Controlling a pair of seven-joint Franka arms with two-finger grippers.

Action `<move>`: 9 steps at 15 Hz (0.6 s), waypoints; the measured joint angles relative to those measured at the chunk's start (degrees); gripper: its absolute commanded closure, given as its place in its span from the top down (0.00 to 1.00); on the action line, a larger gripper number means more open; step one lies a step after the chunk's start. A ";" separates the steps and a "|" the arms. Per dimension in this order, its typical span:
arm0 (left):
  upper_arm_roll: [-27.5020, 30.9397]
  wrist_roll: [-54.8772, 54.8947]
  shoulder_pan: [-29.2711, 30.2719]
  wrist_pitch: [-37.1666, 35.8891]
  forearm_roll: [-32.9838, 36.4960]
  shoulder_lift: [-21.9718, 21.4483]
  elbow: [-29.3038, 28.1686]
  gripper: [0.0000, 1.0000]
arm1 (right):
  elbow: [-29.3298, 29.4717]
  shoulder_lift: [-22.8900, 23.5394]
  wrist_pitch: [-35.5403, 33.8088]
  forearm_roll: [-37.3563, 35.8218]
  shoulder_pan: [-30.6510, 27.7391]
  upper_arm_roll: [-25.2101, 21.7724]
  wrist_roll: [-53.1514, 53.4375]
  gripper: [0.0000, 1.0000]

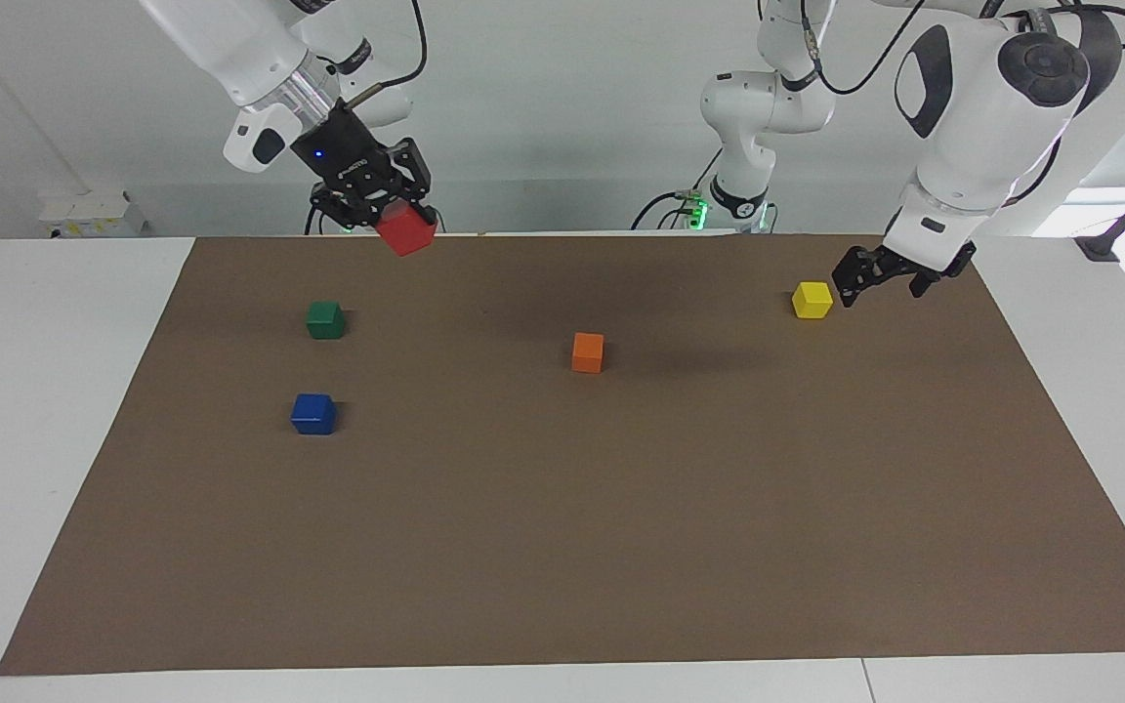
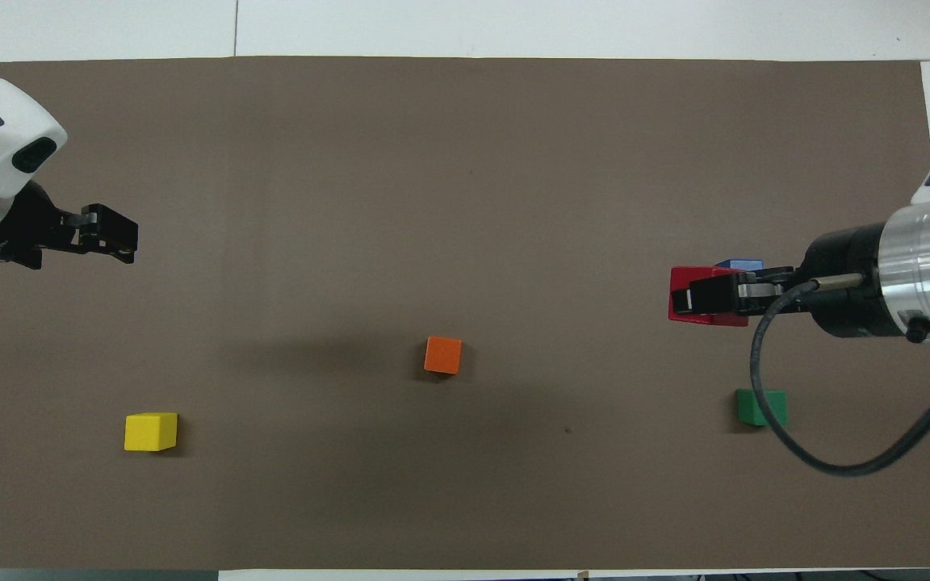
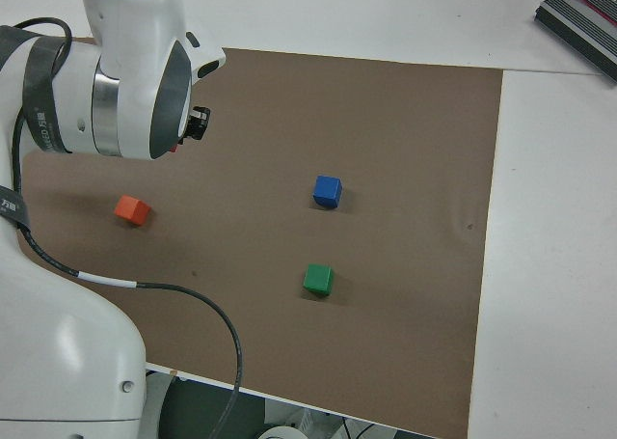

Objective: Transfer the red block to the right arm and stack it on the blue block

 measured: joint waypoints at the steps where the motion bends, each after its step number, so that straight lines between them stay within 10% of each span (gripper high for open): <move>1: -0.30 0.05 0.33 0.05 -0.47 -0.48 -0.70 1.00 | -0.01 0.04 -0.50 -3.89 -0.09 -0.02 0.76 0.00; 9: -7.25 4.37 8.00 -0.21 -0.86 -2.34 -3.26 1.00 | -4.73 1.86 -2.00 -22.72 -1.51 -0.03 -3.79 0.00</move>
